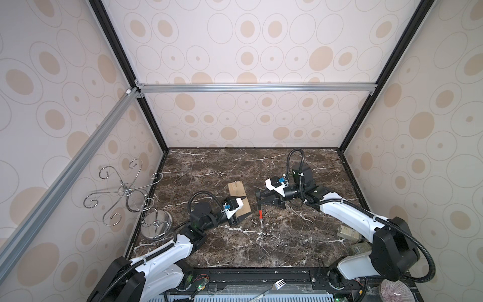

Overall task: Use a claw hammer to pull out a nail
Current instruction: Pick up the hammer at the center of the board.

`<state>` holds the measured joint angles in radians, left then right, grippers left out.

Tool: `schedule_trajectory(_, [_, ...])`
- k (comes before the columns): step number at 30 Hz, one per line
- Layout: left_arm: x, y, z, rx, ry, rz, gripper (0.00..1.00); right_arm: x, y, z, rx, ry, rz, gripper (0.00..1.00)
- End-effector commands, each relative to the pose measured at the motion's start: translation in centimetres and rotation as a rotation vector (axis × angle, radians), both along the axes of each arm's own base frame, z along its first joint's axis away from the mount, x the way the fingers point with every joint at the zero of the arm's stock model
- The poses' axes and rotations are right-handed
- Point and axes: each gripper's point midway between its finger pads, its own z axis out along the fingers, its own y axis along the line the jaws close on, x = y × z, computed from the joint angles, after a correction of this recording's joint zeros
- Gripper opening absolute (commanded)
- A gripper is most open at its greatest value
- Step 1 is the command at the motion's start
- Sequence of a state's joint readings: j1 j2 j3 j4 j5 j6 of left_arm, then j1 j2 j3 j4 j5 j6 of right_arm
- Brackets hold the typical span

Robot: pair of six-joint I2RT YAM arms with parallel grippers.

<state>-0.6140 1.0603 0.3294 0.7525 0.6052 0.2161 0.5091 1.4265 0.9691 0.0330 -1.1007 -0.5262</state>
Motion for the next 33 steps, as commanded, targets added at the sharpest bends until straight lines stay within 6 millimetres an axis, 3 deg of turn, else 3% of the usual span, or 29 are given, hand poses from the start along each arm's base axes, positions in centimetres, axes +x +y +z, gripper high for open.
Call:
schedule_trajectory(1, [-0.9,-1.7,1.1,-0.013,-0.087,-0.074,0.64,-0.6,0.1,1.6,0.069,-0.029,0.055,0.23])
schedule_trajectory(13, [0.0,-3.9,2.4,-0.078,-0.1,-0.113,0.58,-1.8,0.0,2.6,0.094,0.004,0.112,0.24])
schedule_trajectory(20, [-0.1,-4.9,2.8,-0.135,-0.062,-0.136,0.48,-2.4,-0.3,3.6,0.109,-0.01,0.133,0.26])
schedule_trajectory(24, [-0.4,-5.6,2.8,-0.131,-0.065,-0.153,0.36,-2.4,-0.3,3.9,0.112,-0.014,0.132,0.28])
schedule_trajectory(29, [-0.3,-6.2,2.9,-0.123,-0.06,-0.16,0.09,-1.7,-0.4,3.4,0.087,-0.011,0.075,0.37])
schedule_trajectory(33, [0.4,-6.3,3.6,-0.151,-0.064,-0.092,0.03,-0.2,-0.7,2.9,0.074,-0.003,-0.059,0.5])
